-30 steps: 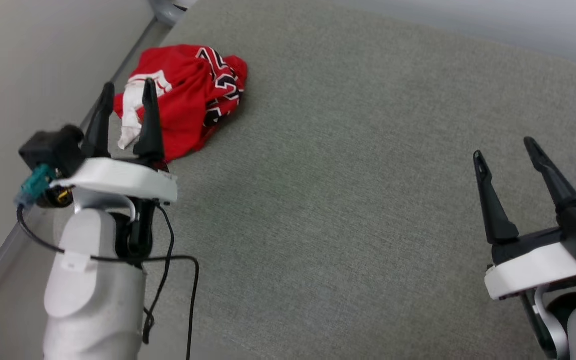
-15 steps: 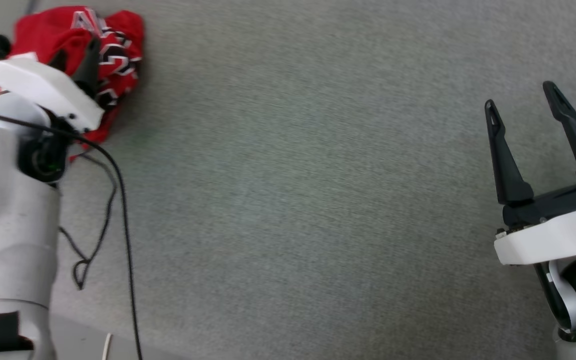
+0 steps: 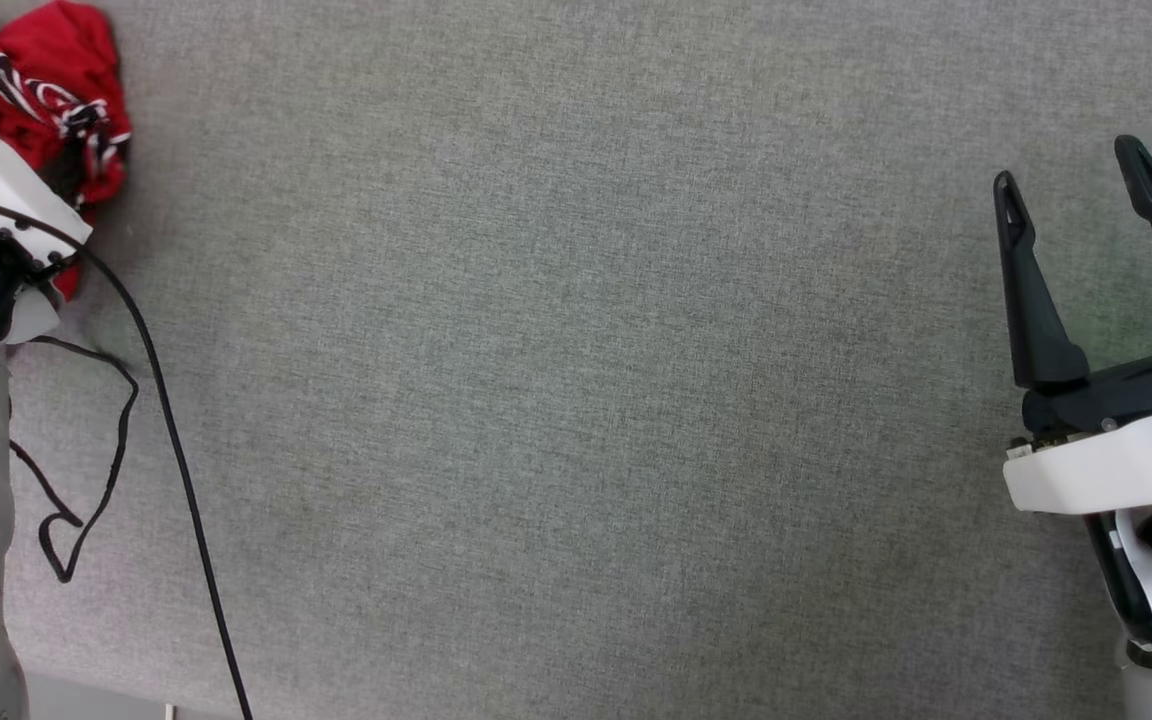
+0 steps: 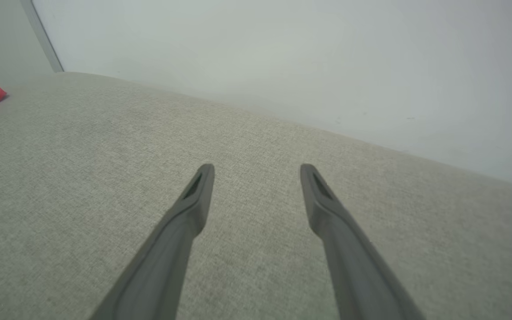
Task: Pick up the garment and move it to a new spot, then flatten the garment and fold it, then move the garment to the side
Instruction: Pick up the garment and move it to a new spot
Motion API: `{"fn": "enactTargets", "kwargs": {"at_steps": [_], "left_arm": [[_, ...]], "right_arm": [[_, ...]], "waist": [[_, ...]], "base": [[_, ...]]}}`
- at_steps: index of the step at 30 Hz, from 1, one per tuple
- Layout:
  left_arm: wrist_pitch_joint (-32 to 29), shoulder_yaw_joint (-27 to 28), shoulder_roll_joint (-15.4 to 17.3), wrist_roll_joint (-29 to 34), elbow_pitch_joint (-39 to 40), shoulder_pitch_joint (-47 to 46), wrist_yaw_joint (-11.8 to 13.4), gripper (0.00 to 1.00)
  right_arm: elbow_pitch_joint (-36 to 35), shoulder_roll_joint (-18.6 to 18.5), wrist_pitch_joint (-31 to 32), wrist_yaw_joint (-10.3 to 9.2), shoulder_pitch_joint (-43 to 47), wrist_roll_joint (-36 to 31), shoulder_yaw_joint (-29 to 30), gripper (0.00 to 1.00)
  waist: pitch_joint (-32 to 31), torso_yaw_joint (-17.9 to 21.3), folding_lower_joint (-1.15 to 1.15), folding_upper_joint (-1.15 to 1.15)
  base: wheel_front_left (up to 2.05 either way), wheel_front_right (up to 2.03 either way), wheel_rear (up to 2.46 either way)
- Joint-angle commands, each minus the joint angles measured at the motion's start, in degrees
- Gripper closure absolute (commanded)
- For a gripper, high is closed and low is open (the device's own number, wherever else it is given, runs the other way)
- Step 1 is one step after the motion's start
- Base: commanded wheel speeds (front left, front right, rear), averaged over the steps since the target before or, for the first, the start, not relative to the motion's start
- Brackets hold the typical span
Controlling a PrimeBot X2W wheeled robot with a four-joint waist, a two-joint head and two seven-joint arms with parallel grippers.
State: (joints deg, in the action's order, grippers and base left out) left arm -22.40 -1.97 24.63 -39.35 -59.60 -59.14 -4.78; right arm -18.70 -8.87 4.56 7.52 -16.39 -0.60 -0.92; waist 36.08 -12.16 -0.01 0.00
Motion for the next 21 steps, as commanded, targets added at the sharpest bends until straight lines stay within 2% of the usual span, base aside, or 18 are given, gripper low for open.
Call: {"fn": "enactTargets", "kwargs": {"at_steps": [1,7,14,21], "left_arm": [[0.11,-1.33,-2.40,0.78,-3.36,3.74,0.62,1.00],[11.71,-1.38,-0.09,2.90,-0.98,2.76,0.28,1.00],[25.43,-2.53,0.66,5.43,1.46,3.90,-0.57,1.00],[34.67,-4.18,0.75,7.73,5.02,6.14,-1.10,1.00]], "right_arm": [[-0.31,0.22,-0.52,-0.06,-1.00,-0.63,0.06,0.00],[1.05,1.17,-1.90,-0.05,-0.53,-0.55,0.25,0.00],[4.46,3.29,-4.18,-0.06,1.77,0.37,0.37,0.00],[8.15,5.11,-6.28,-0.06,4.46,1.61,1.72,0.00]], "waist": [[-0.49,-0.03,0.01,0.00],[-4.15,-0.53,0.01,0.00],[-11.51,-0.76,0.01,0.00],[-18.32,0.44,0.01,0.00]], "base": [[0.00,0.00,0.00],[0.00,0.00,0.00],[0.00,0.00,0.00],[0.00,0.00,0.00]]}}
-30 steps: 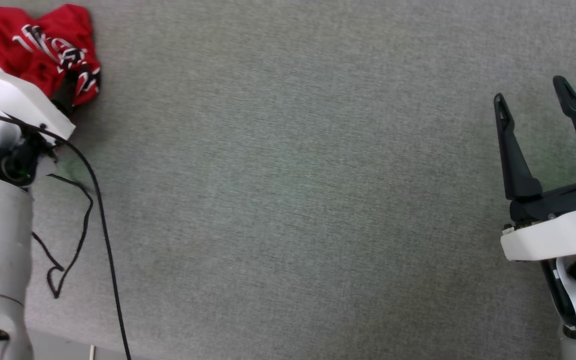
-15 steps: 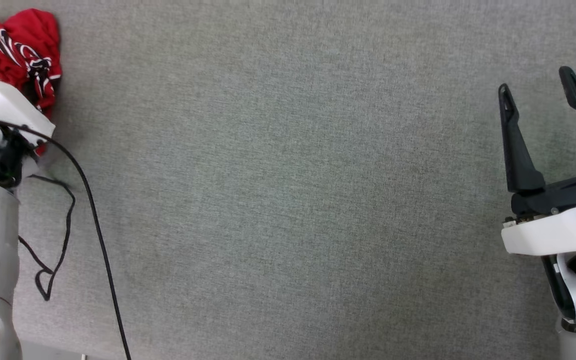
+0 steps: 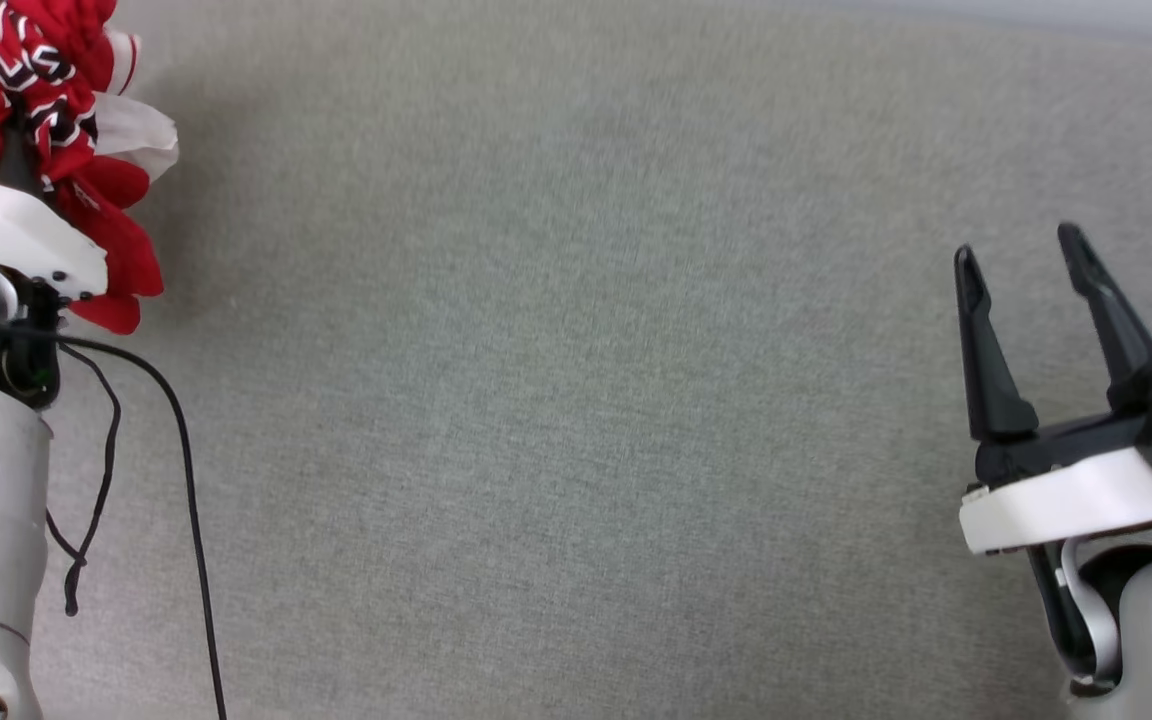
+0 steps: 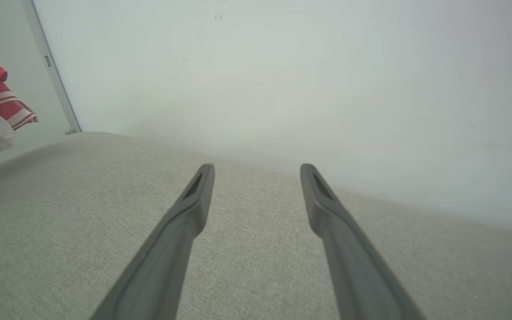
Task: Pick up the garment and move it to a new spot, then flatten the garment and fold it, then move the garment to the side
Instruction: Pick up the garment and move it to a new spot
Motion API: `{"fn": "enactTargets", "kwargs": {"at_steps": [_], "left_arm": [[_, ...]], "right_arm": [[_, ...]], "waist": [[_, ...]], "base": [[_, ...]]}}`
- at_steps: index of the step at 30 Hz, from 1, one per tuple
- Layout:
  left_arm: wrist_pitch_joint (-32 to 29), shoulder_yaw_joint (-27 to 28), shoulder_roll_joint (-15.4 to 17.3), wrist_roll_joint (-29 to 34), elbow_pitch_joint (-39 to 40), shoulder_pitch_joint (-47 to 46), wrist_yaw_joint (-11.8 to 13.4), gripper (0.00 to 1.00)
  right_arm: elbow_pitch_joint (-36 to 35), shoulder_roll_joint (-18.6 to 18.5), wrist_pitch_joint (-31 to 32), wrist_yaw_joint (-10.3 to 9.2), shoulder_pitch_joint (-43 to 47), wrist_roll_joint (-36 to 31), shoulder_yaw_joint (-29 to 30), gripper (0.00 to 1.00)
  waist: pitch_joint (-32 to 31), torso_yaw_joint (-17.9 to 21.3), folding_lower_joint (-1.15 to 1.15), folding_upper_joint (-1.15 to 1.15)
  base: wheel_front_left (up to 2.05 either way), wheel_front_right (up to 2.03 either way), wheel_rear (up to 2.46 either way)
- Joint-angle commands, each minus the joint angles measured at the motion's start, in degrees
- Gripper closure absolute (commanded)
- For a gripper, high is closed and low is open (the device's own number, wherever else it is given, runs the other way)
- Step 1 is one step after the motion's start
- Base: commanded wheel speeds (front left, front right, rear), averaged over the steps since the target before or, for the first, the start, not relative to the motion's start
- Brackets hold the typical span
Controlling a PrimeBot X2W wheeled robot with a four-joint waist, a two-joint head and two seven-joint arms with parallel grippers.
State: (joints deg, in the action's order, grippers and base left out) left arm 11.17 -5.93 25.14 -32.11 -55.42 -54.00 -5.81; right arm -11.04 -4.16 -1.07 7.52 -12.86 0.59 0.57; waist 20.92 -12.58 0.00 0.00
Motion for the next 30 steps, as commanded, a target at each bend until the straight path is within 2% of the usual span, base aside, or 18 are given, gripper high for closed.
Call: {"fn": "enactTargets", "kwargs": {"at_steps": [1,12,14,19,26,30], "left_arm": [[1.66,-0.42,0.09,0.71,1.61,1.55,-0.15,1.00],[3.73,-2.95,-3.19,3.31,14.28,9.96,0.81,1.00],[3.65,-3.37,-4.09,2.79,17.30,12.13,0.55,1.00],[2.65,-4.86,-5.26,3.07,24.93,18.65,1.71,1.00],[-1.10,-10.45,-9.10,3.68,35.75,27.51,2.45,1.00],[-4.09,-15.09,-11.82,3.60,39.11,31.36,1.49,1.00]], "right_arm": [[0.92,0.57,-0.81,-0.06,1.42,0.54,0.60,0.00],[3.56,1.34,-1.96,-0.06,6.78,3.12,3.23,0.00],[3.86,1.34,-1.88,-0.05,7.44,4.02,3.25,0.00],[4.71,1.33,-1.89,-0.05,9.09,5.30,3.06,0.00],[4.45,1.32,-0.85,-0.05,11.17,5.62,3.35,0.00],[3.84,1.33,-0.24,-0.05,11.97,5.61,3.34,0.00]], "waist": [[-4.04,1.13,0.00,0.00],[-11.38,5.06,0.00,0.00],[-12.38,6.30,0.00,0.00],[-15.02,9.88,0.00,0.00],[-17.30,14.28,0.00,0.00],[-17.37,16.87,0.00,0.00]], "base": [[0.00,0.00,0.00],[0.00,0.00,0.00],[0.00,0.00,0.00],[0.00,0.00,0.00],[0.00,0.00,0.00],[0.00,0.00,0.00]]}}
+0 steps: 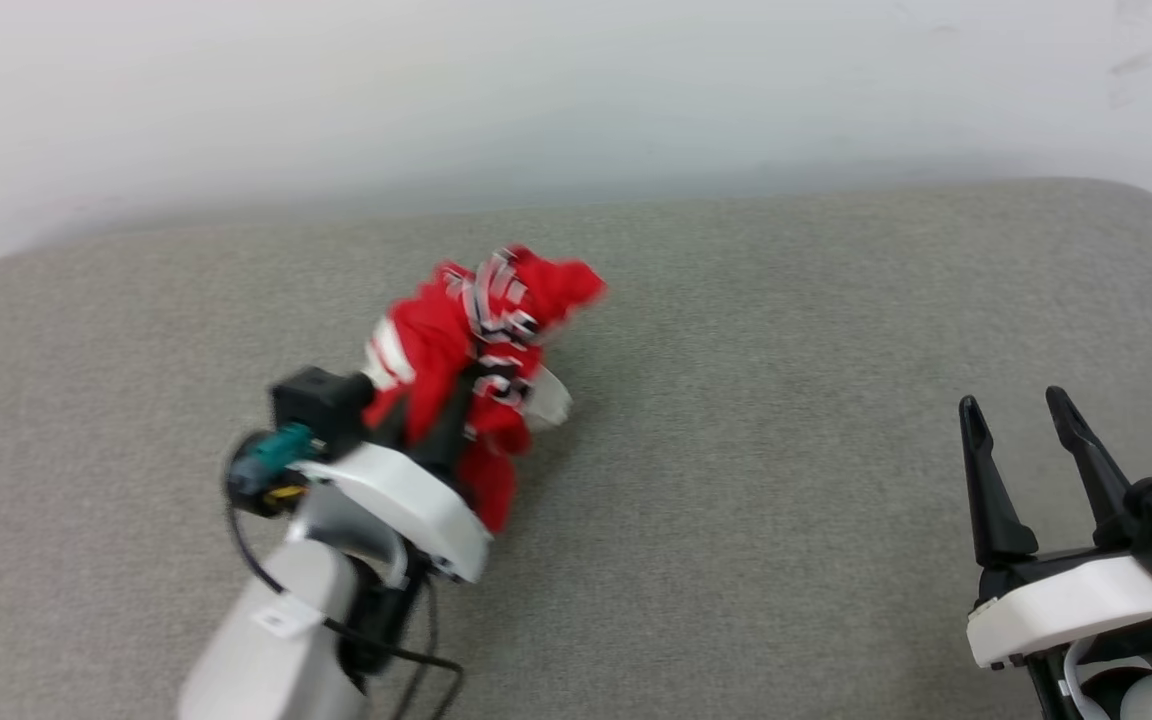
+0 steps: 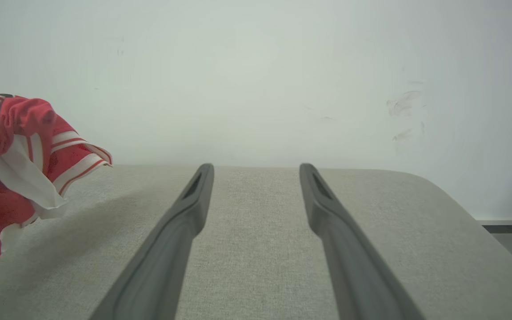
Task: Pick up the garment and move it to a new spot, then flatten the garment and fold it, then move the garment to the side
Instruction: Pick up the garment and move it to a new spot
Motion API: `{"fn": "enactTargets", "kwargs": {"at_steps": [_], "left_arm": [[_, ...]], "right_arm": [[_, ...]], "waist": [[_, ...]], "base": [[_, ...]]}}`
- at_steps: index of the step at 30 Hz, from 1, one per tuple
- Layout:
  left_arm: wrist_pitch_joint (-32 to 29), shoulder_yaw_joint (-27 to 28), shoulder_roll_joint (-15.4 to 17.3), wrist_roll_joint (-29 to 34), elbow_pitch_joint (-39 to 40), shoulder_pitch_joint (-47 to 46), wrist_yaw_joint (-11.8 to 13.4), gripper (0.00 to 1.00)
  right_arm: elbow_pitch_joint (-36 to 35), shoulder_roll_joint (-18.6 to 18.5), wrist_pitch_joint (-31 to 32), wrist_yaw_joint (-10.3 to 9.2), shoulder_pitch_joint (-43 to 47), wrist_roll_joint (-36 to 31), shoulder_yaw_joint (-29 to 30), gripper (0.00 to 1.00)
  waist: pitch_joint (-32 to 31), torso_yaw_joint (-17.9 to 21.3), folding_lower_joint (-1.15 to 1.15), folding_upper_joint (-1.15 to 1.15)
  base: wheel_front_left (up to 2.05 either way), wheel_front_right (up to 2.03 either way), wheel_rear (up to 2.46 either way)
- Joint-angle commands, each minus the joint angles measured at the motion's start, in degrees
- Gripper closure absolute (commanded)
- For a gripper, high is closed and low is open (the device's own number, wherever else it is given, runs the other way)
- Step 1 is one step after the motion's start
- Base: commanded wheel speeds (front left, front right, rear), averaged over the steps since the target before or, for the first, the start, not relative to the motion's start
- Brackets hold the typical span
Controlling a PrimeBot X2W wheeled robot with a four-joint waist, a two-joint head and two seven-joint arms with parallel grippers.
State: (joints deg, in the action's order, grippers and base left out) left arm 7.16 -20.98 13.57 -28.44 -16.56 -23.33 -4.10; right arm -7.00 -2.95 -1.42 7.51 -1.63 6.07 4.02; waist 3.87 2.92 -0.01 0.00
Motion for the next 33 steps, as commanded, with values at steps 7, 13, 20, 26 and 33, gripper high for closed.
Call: {"fn": "enactTargets", "kwargs": {"at_steps": [7,13,20,26,33], "left_arm": [[-5.08,-11.04,-4.17,1.39,1.85,3.61,-2.32,1.00],[-5.76,-18.14,-5.92,1.41,-1.96,4.02,-3.15,1.00],[-0.93,-20.99,-6.12,1.67,-4.21,1.83,-3.28,0.00],[3.83,-20.36,-5.09,2.20,-2.06,2.46,-2.77,0.00],[5.85,-16.52,-3.54,1.19,1.33,4.94,1.43,0.00]], "right_arm": [[-2.22,0.12,1.07,-0.04,0.34,0.16,0.11,0.00],[-2.91,0.11,0.65,-0.04,-0.99,0.55,0.31,0.00],[-2.02,0.11,0.26,-0.04,-1.64,0.68,0.32,0.00],[-1.09,0.11,0.56,-0.04,-0.58,0.35,0.32,0.00],[-1.14,0.11,1.43,-0.04,1.33,0.26,0.31,0.00]], "waist": [[3.37,4.44,0.01,0.00],[6.87,5.02,0.01,0.00],[6.91,3.76,0.01,0.00],[3.63,1.80,0.01,0.00],[-0.28,-0.64,0.01,0.00]], "base": [[0.00,0.00,0.00],[0.00,0.00,0.00],[0.00,0.00,0.00],[0.00,0.00,0.00],[0.00,0.00,0.00]]}}
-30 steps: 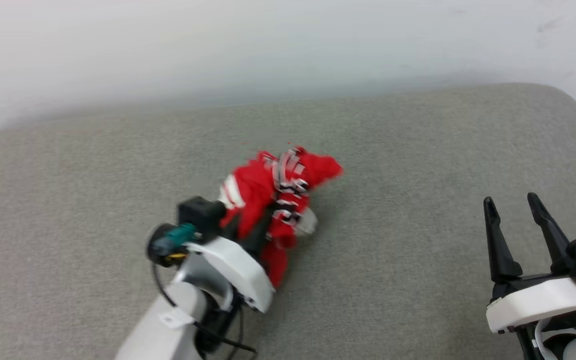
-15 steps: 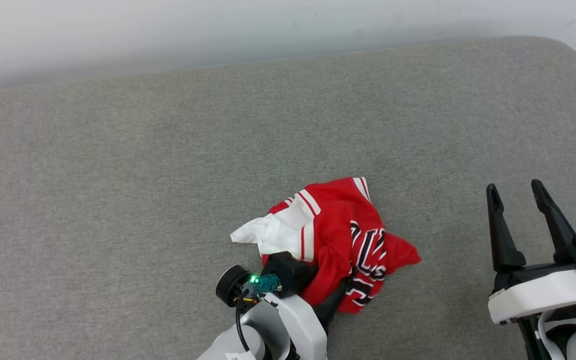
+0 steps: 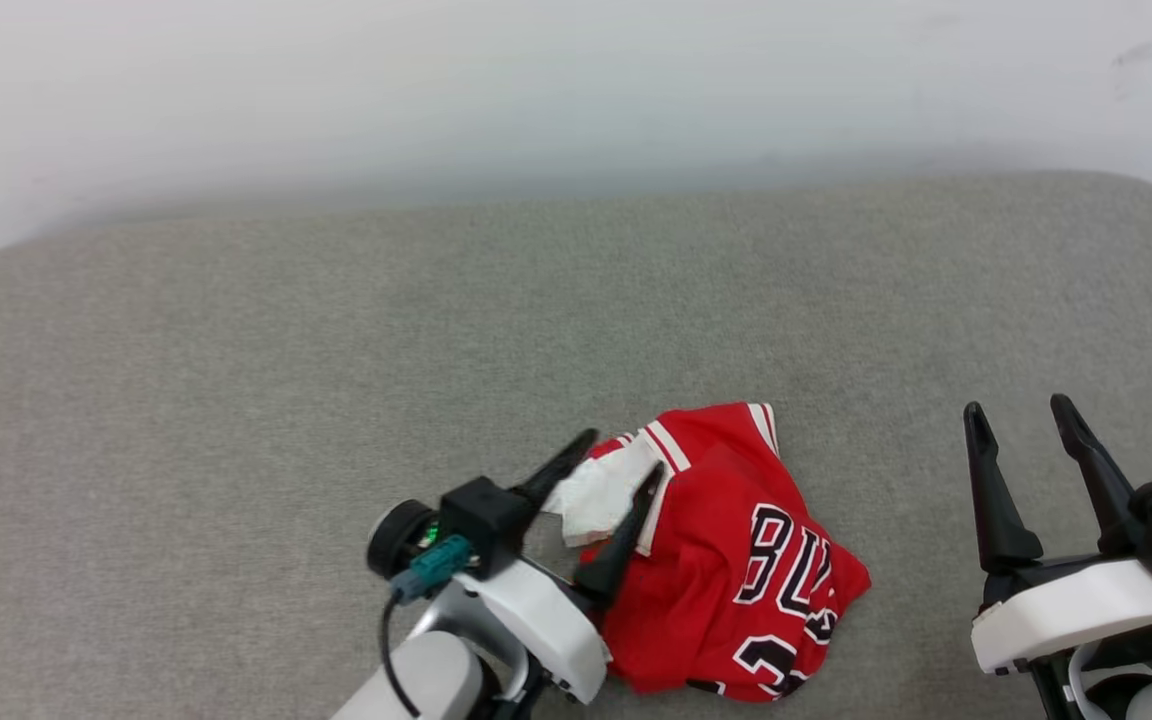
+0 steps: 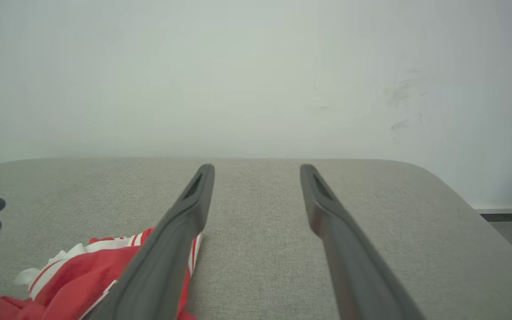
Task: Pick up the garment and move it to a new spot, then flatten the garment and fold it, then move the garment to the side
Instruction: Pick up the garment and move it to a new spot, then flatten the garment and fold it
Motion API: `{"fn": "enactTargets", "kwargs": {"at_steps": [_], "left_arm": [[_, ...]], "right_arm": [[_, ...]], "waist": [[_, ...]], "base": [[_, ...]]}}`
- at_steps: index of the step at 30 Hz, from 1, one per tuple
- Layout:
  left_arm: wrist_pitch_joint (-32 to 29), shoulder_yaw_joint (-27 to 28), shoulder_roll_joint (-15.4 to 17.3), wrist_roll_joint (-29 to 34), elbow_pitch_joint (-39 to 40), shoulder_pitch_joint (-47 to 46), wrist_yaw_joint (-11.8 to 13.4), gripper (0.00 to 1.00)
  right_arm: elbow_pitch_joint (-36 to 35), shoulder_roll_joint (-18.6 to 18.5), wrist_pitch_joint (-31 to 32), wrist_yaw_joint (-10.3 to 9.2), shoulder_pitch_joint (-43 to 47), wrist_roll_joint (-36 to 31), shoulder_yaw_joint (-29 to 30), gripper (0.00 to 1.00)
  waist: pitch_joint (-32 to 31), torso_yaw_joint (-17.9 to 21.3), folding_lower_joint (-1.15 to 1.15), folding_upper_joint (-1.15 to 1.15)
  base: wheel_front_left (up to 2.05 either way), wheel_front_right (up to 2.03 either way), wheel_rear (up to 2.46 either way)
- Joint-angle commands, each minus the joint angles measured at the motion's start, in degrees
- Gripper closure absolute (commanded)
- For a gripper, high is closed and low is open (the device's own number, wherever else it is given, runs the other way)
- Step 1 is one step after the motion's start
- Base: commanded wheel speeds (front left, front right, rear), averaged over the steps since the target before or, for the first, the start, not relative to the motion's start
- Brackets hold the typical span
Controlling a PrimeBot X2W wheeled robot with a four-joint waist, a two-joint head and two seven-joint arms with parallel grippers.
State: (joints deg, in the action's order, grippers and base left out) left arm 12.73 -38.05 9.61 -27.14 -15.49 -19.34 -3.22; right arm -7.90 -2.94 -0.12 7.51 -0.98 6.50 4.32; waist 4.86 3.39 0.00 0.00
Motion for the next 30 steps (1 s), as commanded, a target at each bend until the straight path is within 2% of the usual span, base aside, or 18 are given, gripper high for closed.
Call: {"fn": "enactTargets", "kwargs": {"at_steps": [1,7,14,23,30], "left_arm": [[0.61,1.41,0.62,-0.48,0.64,1.44,1.24,0.00],[1.96,7.52,2.59,-1.51,2.97,3.76,5.74,0.00],[2.47,14.87,5.93,-1.62,4.71,7.95,9.70,0.00],[2.57,19.03,8.91,-0.48,7.51,12.65,11.46,0.00],[2.53,18.81,8.95,0.20,8.75,13.95,11.60,0.00]], "right_arm": [[-0.38,0.10,0.34,-0.04,1.04,-0.29,0.00,0.00],[-1.04,0.09,1.25,-0.04,2.42,-0.49,0.06,0.00],[-1.22,0.09,2.09,-0.04,4.27,0.22,-0.21,0.00],[-1.91,0.09,2.82,-0.04,6.41,0.40,0.04,0.00],[-2.68,0.09,3.98,-0.04,6.92,-0.10,0.21,0.00]], "waist": [[-1.71,-1.45,0.00,0.00],[-3.34,-3.18,0.00,0.00],[-5.18,-3.98,0.00,0.00],[-5.93,-4.71,0.00,0.00],[-5.82,-4.83,0.00,0.00]], "base": [[0.00,0.00,0.00],[0.00,0.00,0.00],[0.00,0.00,0.00],[0.00,0.00,0.00],[0.00,0.00,0.00]]}}
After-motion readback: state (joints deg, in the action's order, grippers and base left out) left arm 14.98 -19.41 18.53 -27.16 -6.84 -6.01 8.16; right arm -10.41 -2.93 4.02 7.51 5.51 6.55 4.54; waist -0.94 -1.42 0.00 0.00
